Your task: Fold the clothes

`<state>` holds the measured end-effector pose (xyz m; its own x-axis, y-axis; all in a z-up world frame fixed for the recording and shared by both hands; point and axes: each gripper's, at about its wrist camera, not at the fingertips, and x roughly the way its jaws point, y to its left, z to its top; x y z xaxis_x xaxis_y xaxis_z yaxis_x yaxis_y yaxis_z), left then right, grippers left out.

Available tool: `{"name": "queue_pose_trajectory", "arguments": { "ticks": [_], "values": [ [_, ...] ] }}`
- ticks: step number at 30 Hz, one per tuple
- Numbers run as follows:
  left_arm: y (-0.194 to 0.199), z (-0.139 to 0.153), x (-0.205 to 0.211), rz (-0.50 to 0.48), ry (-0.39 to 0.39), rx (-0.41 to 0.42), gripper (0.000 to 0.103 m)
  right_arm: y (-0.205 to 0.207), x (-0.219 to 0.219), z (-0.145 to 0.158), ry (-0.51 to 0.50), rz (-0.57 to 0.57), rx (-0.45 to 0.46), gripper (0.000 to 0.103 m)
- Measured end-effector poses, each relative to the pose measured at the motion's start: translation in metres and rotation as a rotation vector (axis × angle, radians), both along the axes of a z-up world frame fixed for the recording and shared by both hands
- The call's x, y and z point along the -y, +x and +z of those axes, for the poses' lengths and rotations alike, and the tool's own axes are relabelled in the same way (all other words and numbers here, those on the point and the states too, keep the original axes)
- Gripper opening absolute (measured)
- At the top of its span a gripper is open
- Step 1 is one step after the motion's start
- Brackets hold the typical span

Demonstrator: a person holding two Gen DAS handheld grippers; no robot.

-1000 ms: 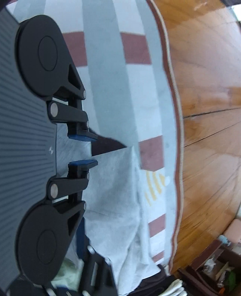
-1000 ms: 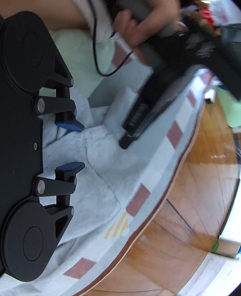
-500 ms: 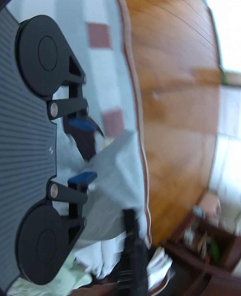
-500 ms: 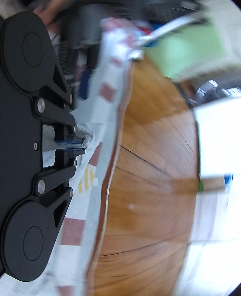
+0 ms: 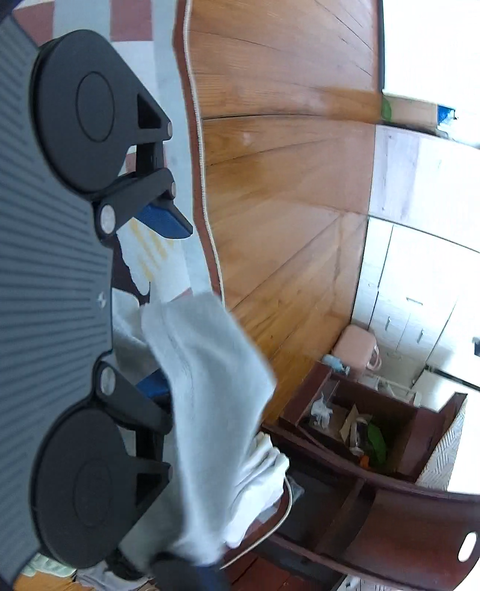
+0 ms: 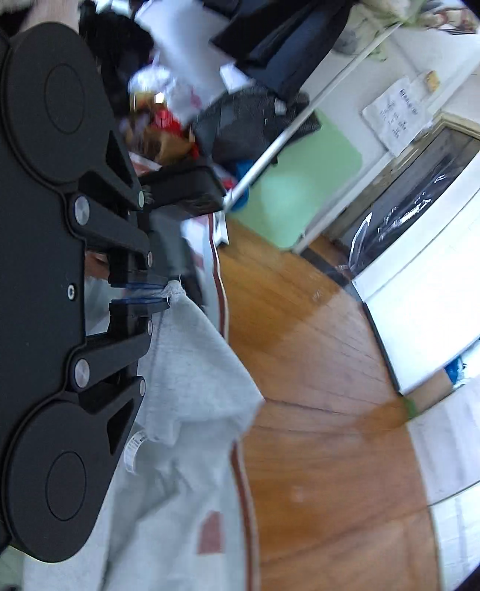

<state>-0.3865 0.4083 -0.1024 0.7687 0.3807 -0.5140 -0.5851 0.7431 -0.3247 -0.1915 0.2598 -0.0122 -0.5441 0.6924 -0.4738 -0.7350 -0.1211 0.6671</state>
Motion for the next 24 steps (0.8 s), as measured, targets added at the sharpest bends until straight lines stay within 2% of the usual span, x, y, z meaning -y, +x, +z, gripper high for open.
{"name": "queue_pose_trajectory", "arguments": {
  "ticks": [3, 4, 5, 6, 8, 10, 13, 15, 16, 17, 18, 19, 21, 23, 24],
  "values": [
    [0.000, -0.007, -0.003, -0.005, -0.025, -0.016, 0.070, -0.001, 0.005, -0.014, -0.077, 0.023, 0.006, 0.007],
    [0.000, -0.010, -0.003, -0.006, -0.033, -0.021, 0.062, -0.001, 0.004, -0.023, -0.114, 0.029, 0.002, 0.007],
    [0.001, -0.012, -0.003, -0.014, -0.040, -0.026, 0.049, -0.001, 0.003, -0.031, -0.146, 0.036, -0.026, 0.007],
    [0.004, -0.012, -0.001, -0.038, -0.046, -0.029, 0.041, -0.002, 0.003, -0.038, -0.162, 0.049, -0.069, 0.007],
    [0.007, -0.011, 0.001, -0.091, -0.061, -0.030, 0.010, -0.006, 0.004, -0.048, -0.166, 0.089, -0.154, 0.007],
    [0.004, -0.007, 0.007, -0.131, -0.048, -0.007, 0.004, -0.008, 0.005, -0.041, -0.124, 0.111, -0.187, 0.007],
    [0.000, -0.004, 0.016, -0.237, -0.060, 0.009, 0.005, 0.014, 0.019, -0.013, 0.049, 0.061, -0.207, 0.007],
    [0.003, -0.009, 0.020, -0.277, -0.105, -0.018, 0.012, 0.042, 0.036, 0.005, 0.142, -0.025, -0.206, 0.008],
    [0.006, -0.015, 0.020, -0.261, -0.119, -0.057, 0.030, 0.057, 0.044, 0.011, 0.168, -0.074, -0.203, 0.008],
    [0.010, -0.021, 0.021, -0.245, -0.133, -0.096, 0.056, 0.070, 0.052, 0.015, 0.171, -0.120, -0.197, 0.008],
    [0.014, -0.026, 0.021, -0.234, -0.143, -0.131, 0.063, 0.080, 0.060, 0.017, 0.165, -0.166, -0.189, 0.008],
    [0.016, -0.030, 0.021, -0.234, -0.146, -0.155, 0.064, 0.088, 0.067, 0.017, 0.156, -0.208, -0.183, 0.008],
    [0.019, -0.035, 0.022, -0.266, -0.156, -0.169, 0.058, 0.103, 0.079, 0.016, 0.147, -0.284, -0.183, 0.007],
    [0.020, -0.034, 0.032, -0.330, -0.154, -0.157, 0.006, 0.114, 0.091, 0.015, 0.159, -0.365, -0.176, 0.007],
    [0.020, -0.033, 0.037, -0.362, -0.153, -0.151, 0.006, 0.120, 0.098, 0.017, 0.166, -0.412, -0.165, 0.007]
  ]
}}
